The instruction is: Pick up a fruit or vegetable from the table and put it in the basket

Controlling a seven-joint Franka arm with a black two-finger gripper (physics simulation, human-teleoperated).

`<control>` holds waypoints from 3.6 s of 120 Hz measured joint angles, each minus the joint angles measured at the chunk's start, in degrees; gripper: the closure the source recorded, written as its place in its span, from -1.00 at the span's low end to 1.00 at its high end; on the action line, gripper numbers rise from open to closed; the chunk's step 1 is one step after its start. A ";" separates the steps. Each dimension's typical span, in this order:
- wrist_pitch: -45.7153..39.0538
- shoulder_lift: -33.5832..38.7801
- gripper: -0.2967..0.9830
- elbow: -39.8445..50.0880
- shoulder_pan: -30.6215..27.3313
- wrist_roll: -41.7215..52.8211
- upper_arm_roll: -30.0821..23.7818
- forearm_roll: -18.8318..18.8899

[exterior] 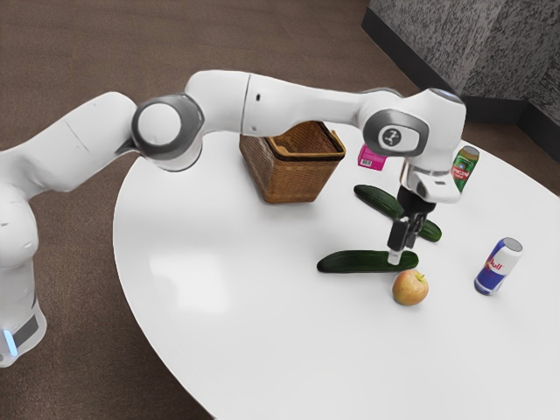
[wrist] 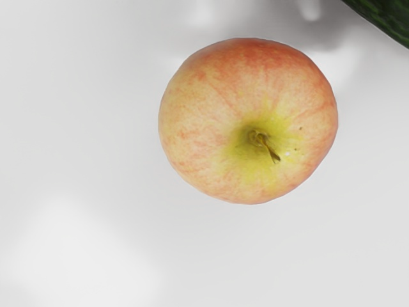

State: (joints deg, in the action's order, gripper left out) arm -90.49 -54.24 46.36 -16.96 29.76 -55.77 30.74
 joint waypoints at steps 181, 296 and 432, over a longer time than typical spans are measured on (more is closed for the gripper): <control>-7.59 -9.99 -0.54 -4.32 3.16 0.61 -3.01 6.60; -4.74 42.69 0.02 34.24 -16.66 1.15 37.19 -19.47; 5.91 50.07 -0.54 31.27 22.95 -15.40 49.98 -22.84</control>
State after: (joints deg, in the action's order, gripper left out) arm -84.57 -4.17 77.63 5.99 14.36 -5.80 7.90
